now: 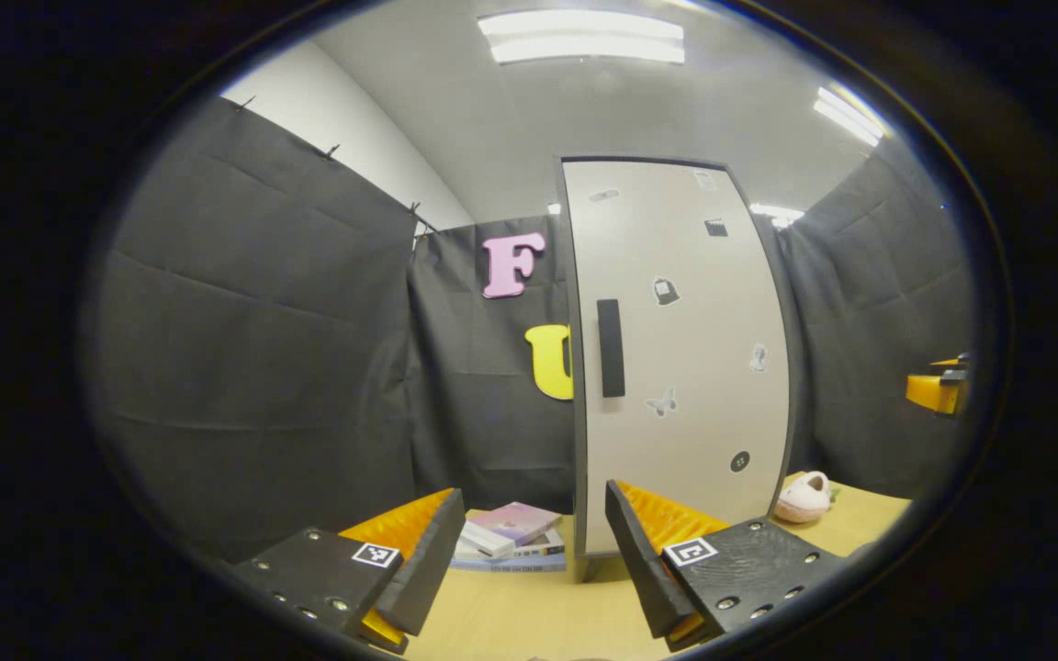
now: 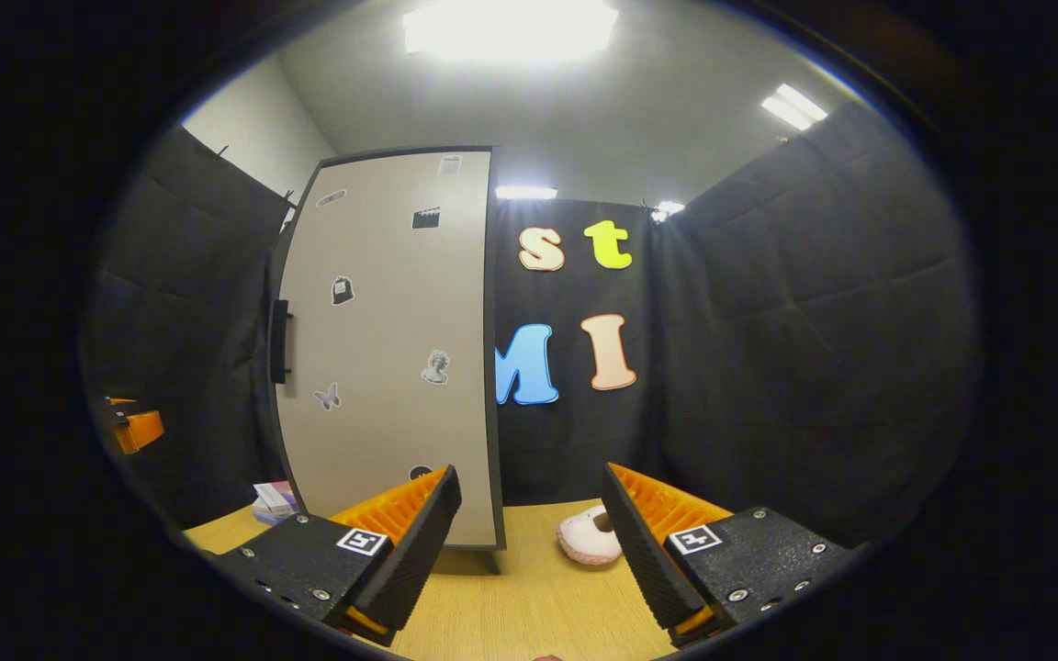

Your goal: Open the cabinet door with the right hand, grasp the bottle in the cabinet with the left hand and place it on the coaster, then close the cabinet door with the right hand.

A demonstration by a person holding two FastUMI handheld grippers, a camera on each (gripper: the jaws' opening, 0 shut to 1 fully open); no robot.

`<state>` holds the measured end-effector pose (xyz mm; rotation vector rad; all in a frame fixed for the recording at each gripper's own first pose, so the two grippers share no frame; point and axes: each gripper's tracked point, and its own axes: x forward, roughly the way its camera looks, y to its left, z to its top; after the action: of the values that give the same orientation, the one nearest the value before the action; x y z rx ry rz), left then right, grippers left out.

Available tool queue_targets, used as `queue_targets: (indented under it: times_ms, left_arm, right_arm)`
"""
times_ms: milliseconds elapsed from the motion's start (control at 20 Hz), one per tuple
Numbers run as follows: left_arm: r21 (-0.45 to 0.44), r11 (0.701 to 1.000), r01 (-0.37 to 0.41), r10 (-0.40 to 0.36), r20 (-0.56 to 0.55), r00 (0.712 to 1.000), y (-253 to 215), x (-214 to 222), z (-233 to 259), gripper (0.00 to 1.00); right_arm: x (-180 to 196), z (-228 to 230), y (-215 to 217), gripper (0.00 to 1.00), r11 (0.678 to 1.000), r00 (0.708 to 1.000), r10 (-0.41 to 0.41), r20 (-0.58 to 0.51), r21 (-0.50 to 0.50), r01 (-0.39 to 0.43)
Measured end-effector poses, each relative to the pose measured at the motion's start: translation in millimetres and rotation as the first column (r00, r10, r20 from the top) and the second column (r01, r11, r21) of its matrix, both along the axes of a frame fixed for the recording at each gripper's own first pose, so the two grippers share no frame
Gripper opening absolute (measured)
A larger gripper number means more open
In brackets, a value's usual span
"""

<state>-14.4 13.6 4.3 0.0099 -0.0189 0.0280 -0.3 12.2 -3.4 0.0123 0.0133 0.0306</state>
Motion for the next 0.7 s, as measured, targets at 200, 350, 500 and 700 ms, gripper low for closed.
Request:
queue_targets:
  times_ms: [200,350,500,700]
  left_arm:
    - [0.008,1.0,-0.025,0.025,0.005,1.0,12,-10,3,0.91]
    - [0.027,0.998,-0.054,0.053,0.008,0.999,27,-20,3,0.91]
    - [0.032,0.996,-0.086,0.085,0.006,0.996,45,-33,3,0.9]
    - [0.04,0.99,-0.133,0.133,0.005,0.991,72,-51,3,0.9]
  right_arm:
    - [4,4,21,0.95,0.999,0.999,0.037,0.002,0.013,-0.037]
    - [11,12,39,0.95,0.997,0.998,0.069,0.014,0.018,-0.069]
    - [22,24,61,0.95,0.994,0.994,0.103,0.034,0.026,-0.104]
    - [37,43,97,0.95,0.986,0.985,0.161,0.063,0.02,-0.163]
